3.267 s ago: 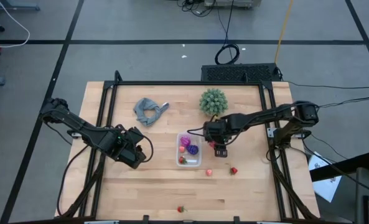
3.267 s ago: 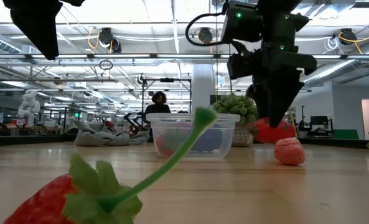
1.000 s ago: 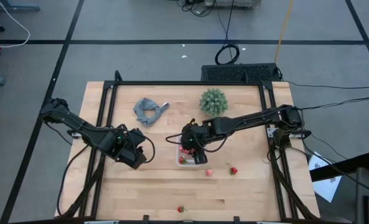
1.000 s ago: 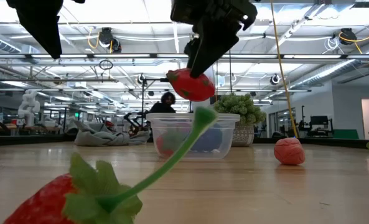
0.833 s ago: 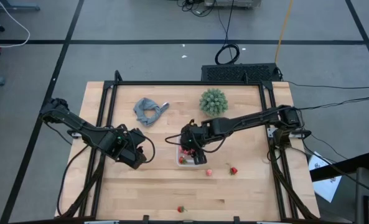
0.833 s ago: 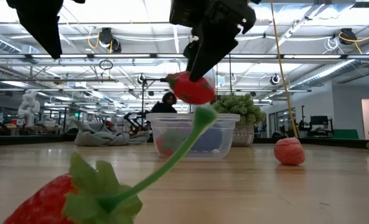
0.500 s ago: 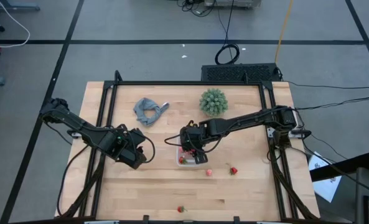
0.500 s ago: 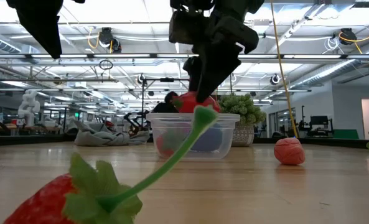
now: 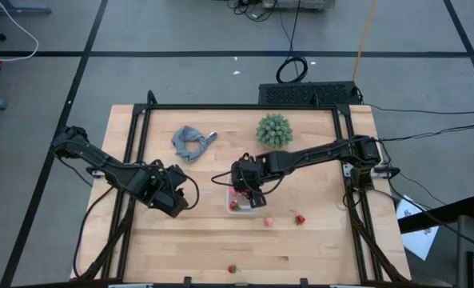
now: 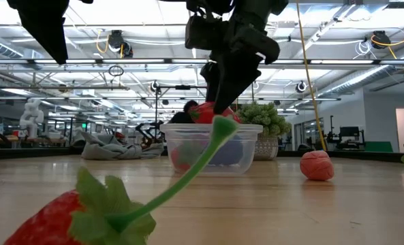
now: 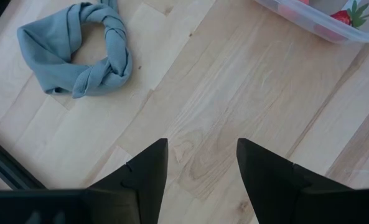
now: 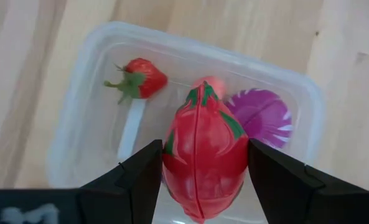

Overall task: Pick and placing Produce into tupperware
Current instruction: Put the dragonfruit into the transparent bin

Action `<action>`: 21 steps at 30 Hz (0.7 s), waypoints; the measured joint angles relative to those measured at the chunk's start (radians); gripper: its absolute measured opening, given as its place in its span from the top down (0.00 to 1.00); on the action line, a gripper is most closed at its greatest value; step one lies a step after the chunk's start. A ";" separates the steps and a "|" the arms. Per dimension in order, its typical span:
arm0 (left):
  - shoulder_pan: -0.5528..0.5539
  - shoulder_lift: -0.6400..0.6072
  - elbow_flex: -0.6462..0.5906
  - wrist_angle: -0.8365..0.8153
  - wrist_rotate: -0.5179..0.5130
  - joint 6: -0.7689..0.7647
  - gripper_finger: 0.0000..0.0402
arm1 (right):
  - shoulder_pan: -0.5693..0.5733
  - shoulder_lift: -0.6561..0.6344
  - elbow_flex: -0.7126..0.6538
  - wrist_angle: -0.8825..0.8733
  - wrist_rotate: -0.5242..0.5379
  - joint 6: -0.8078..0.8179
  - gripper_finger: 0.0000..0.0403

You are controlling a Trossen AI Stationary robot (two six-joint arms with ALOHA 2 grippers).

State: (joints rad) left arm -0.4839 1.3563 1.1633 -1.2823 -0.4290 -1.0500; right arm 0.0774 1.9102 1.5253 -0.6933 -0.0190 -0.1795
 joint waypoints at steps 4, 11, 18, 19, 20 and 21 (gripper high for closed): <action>0.000 0.000 0.000 0.000 0.000 0.000 0.51 | -0.004 0.000 0.000 0.000 0.001 -0.001 0.47; 0.000 0.000 0.000 0.000 0.000 0.000 0.51 | -0.011 0.000 0.000 0.000 -0.001 -0.001 0.47; 0.000 0.000 0.000 0.000 0.000 0.000 0.51 | -0.012 0.000 0.000 0.001 -0.001 -0.001 0.47; 0.000 0.000 0.000 0.000 0.000 0.000 0.51 | -0.012 0.000 0.000 0.001 -0.001 -0.001 0.47; 0.000 0.000 0.000 0.000 0.000 0.000 0.51 | -0.012 0.000 0.000 0.001 -0.001 -0.001 0.47; 0.000 0.000 0.000 0.000 0.000 0.000 0.51 | -0.012 0.000 0.000 0.001 -0.001 -0.001 0.47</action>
State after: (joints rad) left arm -0.4839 1.3563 1.1633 -1.2824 -0.4290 -1.0504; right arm 0.0654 1.9102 1.5253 -0.6926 -0.0196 -0.1806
